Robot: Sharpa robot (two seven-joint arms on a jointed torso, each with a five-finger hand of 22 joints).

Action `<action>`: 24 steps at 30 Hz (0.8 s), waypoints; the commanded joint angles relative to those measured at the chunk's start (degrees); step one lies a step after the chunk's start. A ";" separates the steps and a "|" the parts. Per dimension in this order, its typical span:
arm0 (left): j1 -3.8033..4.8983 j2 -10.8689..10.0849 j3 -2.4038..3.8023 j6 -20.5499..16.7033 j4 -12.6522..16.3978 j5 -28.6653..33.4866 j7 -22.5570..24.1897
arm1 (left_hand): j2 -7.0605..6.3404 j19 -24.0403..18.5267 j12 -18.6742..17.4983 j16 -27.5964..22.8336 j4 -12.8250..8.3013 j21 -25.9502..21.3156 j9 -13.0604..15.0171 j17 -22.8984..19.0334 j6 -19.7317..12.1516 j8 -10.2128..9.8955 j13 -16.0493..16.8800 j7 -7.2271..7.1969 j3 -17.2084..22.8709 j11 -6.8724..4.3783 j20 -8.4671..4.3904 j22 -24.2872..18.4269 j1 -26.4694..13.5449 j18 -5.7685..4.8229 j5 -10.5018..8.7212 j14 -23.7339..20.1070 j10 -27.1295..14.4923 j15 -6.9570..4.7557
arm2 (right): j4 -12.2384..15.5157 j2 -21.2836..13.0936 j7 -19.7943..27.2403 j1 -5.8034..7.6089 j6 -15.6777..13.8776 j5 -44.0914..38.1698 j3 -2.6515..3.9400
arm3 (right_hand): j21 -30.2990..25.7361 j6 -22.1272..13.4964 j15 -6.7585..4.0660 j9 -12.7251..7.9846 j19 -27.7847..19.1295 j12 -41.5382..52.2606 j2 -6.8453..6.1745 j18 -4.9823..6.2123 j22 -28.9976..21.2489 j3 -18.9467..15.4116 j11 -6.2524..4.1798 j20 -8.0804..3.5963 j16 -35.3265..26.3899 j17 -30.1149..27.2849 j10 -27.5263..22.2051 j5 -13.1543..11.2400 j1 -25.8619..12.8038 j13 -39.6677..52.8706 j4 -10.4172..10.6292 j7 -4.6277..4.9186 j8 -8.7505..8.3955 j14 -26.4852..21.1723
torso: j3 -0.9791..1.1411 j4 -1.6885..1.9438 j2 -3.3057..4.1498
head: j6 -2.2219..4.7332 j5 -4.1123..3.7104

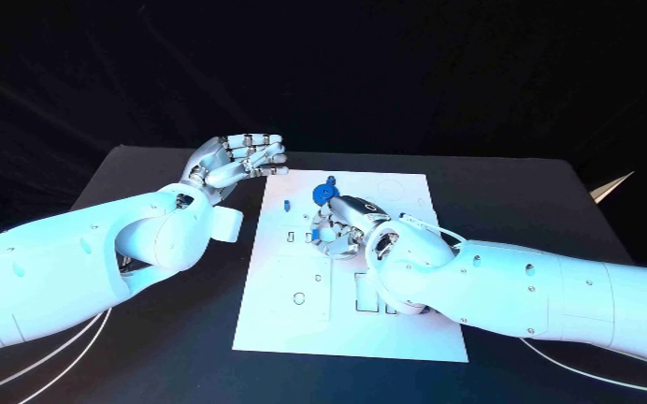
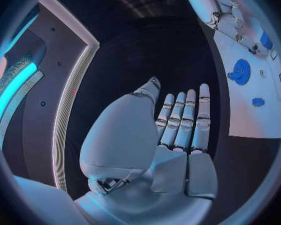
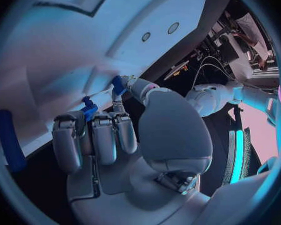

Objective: Assemble the parts on the task board

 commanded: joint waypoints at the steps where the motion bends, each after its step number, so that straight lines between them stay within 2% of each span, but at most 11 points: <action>1: 0.07 0.03 0.04 0.58 0.13 0.00 0.25 | -0.16 -0.16 -0.13 -0.30 0.23 0.37 -0.06 0.05 -0.27 -0.32 -0.05 2.42 0.20 0.12 0.22 -0.07 0.22 0.59 0.24 -0.24 0.45 -0.02 | -0.29 0.05 -0.86 -0.27 1.33 -0.87 -0.17 | 0.26 -0.17 -0.40 -0.06 5.88 -0.32 -0.12 -0.82 15.10 -0.47 -0.21 -0.37 0.25 13.33 4.06 -0.43 -0.47 12.87 -0.02 0.11 -0.20 5.59 | -0.01 -0.01 0.00 | -0.07 0.02; 24: 0.07 -0.10 0.04 0.81 -0.04 0.00 -0.04 | -0.17 -0.21 -0.16 -0.36 0.26 0.37 -0.06 0.10 -0.27 -0.32 -0.05 2.42 0.19 0.13 0.23 -0.08 0.20 0.58 0.23 -0.28 0.45 0.00 | -0.49 -0.27 -0.83 -0.29 2.46 -0.89 -0.18 | 0.26 -2.74 0.25 -0.78 5.88 -1.84 -1.10 -0.82 15.10 -0.71 0.62 0.12 0.03 12.54 2.95 -2.59 -1.40 11.74 0.18 1.09 -1.97 5.42 | 0.02 -0.08 -0.01 | -0.42 -0.06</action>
